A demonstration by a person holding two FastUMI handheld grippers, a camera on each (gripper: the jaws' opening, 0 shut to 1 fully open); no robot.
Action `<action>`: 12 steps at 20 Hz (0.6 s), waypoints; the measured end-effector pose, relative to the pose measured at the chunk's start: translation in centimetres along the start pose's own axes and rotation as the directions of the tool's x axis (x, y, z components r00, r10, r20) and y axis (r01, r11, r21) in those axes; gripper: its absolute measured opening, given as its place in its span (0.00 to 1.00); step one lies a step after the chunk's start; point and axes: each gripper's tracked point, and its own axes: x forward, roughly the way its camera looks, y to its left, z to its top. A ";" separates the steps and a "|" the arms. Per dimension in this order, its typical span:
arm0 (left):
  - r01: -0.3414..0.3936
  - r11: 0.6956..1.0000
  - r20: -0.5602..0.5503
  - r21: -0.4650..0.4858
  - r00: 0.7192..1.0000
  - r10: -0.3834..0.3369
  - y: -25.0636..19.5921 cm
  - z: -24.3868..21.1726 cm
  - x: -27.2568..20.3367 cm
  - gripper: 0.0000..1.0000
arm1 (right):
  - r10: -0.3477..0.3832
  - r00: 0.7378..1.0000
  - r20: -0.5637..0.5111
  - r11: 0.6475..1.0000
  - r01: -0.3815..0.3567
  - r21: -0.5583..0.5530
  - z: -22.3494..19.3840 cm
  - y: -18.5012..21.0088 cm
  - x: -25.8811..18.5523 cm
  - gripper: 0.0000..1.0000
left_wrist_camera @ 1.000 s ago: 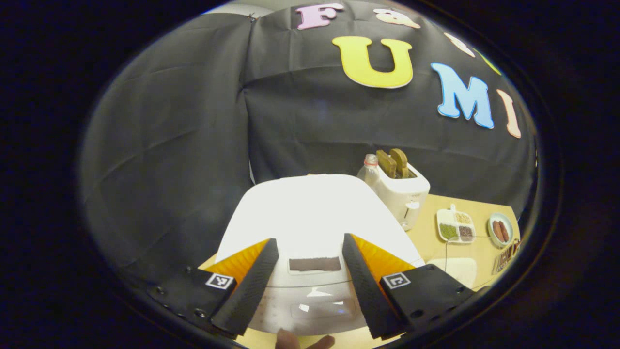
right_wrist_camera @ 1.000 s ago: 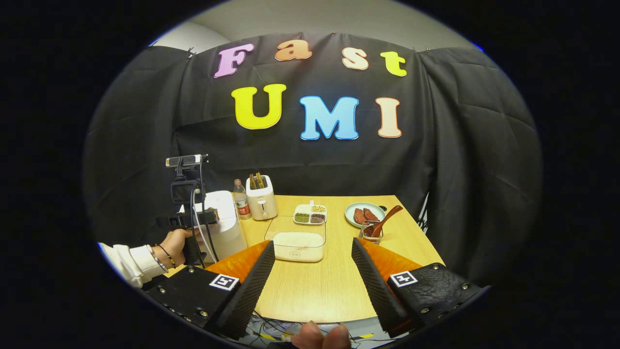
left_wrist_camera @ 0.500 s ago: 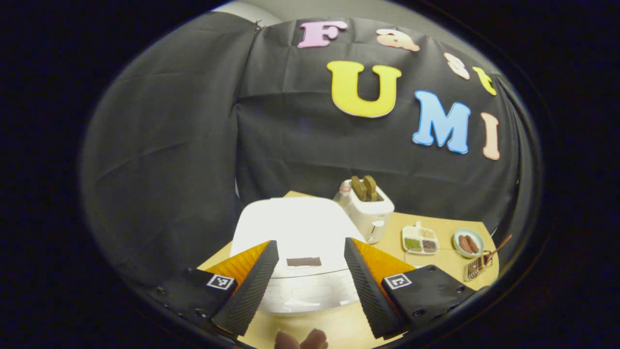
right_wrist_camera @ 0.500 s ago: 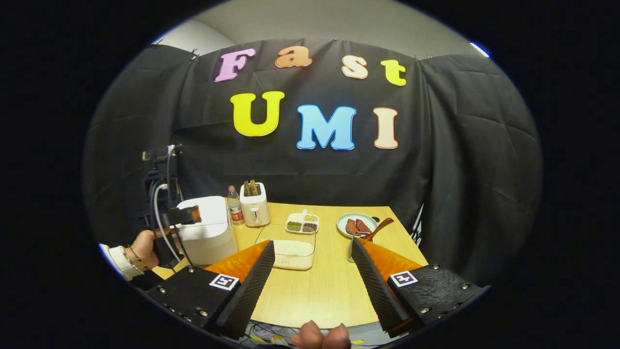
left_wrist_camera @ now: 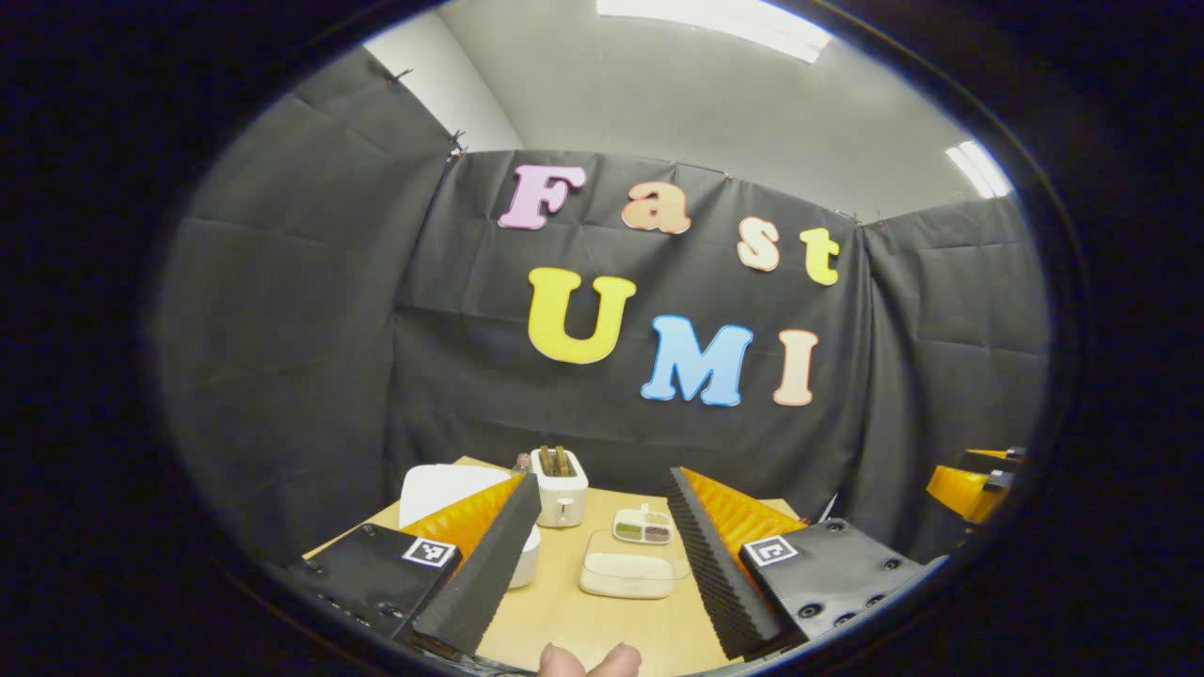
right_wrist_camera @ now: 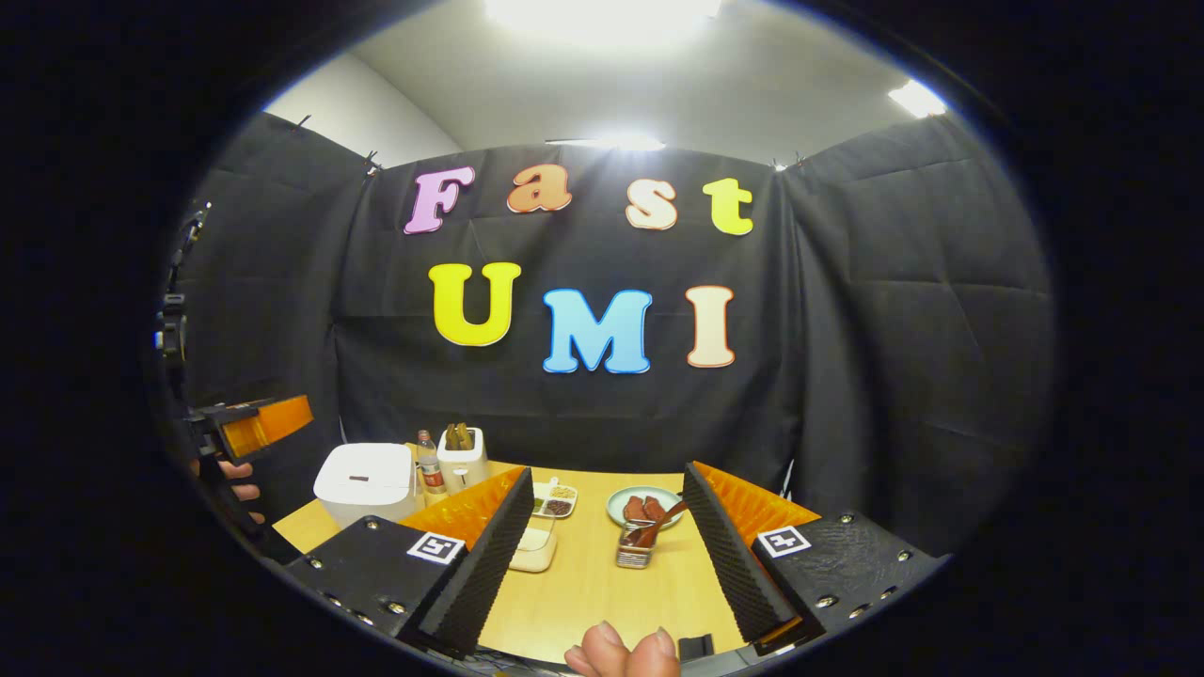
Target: Close the left gripper, press the button to open the rice cooker; take a wooden spoon from the chopstick holder with the right hand, scoop a spoonful of rice and pour it into the rice cooker, then put the wooden spoon back into the chopstick holder.
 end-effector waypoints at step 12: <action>0.028 0.998 0.039 0.053 0.999 -0.030 -7.6 5.1 -10.8 0.95 | -0.028 0.997 0.078 0.993 0.019 0.119 4.6 -7.1 -5.4 0.97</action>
